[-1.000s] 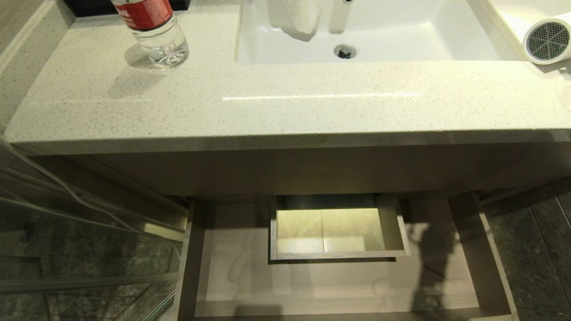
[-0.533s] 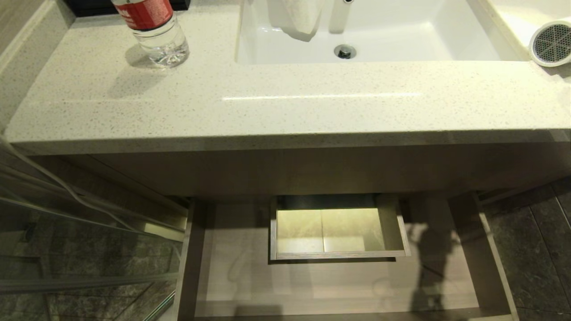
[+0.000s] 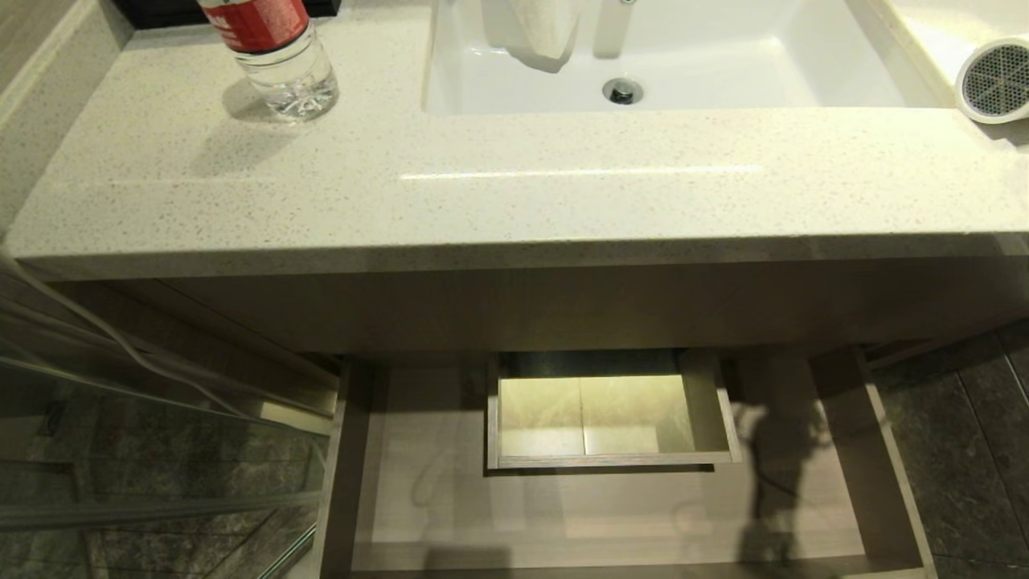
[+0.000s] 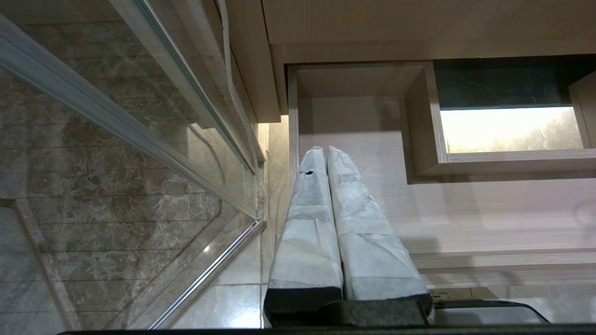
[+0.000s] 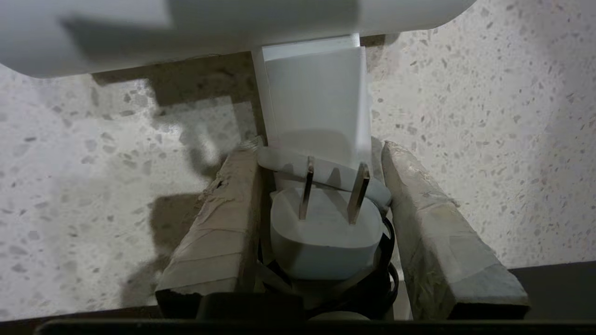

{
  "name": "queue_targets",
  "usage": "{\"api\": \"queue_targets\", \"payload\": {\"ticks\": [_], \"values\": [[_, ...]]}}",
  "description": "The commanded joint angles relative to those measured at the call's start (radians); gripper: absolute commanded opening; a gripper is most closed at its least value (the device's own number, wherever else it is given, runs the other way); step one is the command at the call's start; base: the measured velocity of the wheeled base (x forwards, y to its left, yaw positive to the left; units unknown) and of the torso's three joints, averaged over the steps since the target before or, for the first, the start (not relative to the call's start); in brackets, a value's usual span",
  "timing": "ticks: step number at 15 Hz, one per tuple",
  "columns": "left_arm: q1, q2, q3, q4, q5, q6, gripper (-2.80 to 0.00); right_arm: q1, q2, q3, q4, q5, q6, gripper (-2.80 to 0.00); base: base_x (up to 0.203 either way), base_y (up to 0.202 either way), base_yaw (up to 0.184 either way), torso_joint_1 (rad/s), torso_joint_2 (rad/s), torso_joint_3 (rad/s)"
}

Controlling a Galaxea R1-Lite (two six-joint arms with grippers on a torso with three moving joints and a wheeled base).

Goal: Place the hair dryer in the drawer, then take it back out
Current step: Pick up the hairdryer

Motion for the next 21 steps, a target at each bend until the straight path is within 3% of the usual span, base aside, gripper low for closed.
{"api": "queue_targets", "payload": {"ticks": [1,21], "values": [[-0.001,0.000,0.000,0.000,0.000,0.000,-2.80,0.000,-0.051,-0.002,0.001,0.003,-0.003,-2.80,0.000,0.000,0.000,0.000,0.00,0.000],[-0.001,0.000,0.000,0.000,0.000,0.000,-2.80,0.001,-0.216,0.018,0.033,0.017,-0.040,-2.80,0.000,0.000,0.000,0.000,0.00,0.000]]}}
